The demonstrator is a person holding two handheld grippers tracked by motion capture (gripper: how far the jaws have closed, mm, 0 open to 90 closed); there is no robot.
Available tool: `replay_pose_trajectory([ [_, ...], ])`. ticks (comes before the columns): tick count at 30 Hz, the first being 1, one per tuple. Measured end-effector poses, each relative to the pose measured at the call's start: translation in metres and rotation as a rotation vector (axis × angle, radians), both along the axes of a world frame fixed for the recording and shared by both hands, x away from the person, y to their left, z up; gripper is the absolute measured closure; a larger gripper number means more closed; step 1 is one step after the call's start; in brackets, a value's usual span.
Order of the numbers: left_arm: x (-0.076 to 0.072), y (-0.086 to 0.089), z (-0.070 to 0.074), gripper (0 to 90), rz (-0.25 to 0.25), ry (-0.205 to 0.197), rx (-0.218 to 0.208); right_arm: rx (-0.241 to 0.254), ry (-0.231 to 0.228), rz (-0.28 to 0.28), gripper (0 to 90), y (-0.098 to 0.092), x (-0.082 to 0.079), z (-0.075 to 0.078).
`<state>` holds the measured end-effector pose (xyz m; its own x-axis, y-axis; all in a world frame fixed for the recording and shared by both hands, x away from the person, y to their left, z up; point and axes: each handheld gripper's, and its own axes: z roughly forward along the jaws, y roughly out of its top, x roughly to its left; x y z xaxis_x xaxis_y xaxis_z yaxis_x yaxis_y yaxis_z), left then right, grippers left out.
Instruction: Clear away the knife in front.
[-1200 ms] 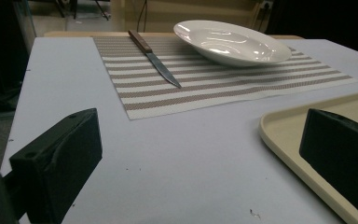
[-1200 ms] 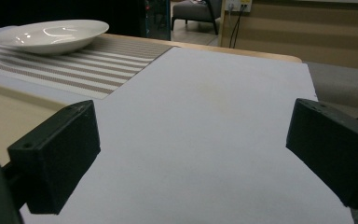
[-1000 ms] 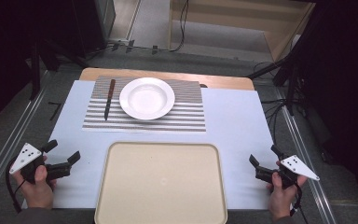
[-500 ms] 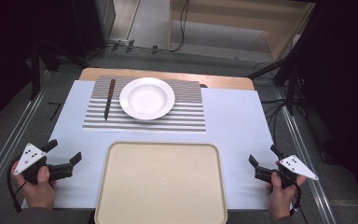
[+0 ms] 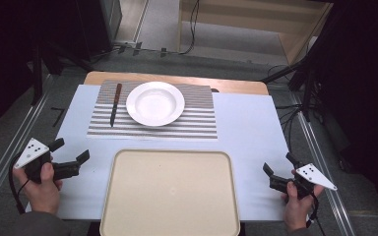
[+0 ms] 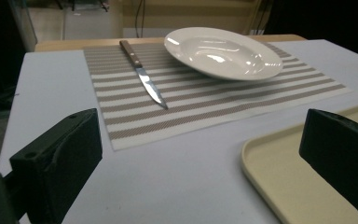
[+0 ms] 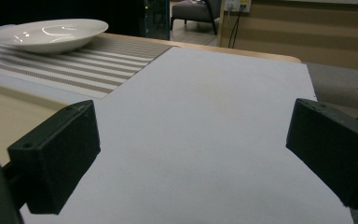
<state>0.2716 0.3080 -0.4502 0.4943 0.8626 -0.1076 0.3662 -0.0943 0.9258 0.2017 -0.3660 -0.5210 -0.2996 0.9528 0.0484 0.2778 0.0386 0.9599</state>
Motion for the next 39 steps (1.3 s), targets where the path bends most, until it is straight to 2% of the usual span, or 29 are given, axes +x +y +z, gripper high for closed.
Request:
replay_pose_trajectory([
  [4,0.007,-0.005,0.009,0.0,-0.015,0.002,0.012,-0.004,-0.001,0.001,1.5,0.0,0.0,0.0],
  [8,0.021,-0.014,0.023,0.0,-0.034,0.001,0.028,-0.005,0.001,0.0,1.5,0.0,0.0,0.0],
  [12,0.029,-0.02,0.028,0.0,-0.032,0.01,0.036,-0.004,0.0,0.001,1.5,0.0,0.0,0.0],
  [14,0.037,-0.022,0.031,0.0,-0.025,0.026,0.032,-0.003,0.001,0.001,1.5,0.0,0.0,0.0],
  [17,0.049,-0.025,0.036,4.3,-0.016,0.056,0.016,-0.005,0.001,0.001,1.5,0.0,0.0,0.0],
  [21,0.063,-0.028,0.041,9.4,0.005,0.085,0.018,-0.005,0.001,0.0,1.5,0.0,0.0,0.0],
  [24,0.077,-0.03,0.043,13.2,0.028,0.111,0.027,-0.007,0.002,0.0,1.5,0.001,0.0,0.0],
  [25,0.077,-0.03,0.043,13.8,0.028,0.111,0.027,-0.007,0.002,0.001,1.5,0.001,0.0,0.0],
  [30,0.099,-0.033,0.045,15.5,0.028,0.156,0.04,-0.006,0.002,0.0,1.5,0.0,0.0,0.0],
  [35,0.113,-0.038,0.045,16.1,0.034,0.176,0.065,-0.008,0.001,0.002,1.5,0.001,0.0,0.0],
  [38,0.125,-0.04,0.045,17.4,0.032,0.2,0.072,-0.007,0.001,0.001,1.5,0.0,0.0,0.0],
  [39,0.133,-0.042,0.045,17.9,0.036,0.217,0.078,-0.007,0.0,0.0,1.5,0.0,0.0,0.0],
])
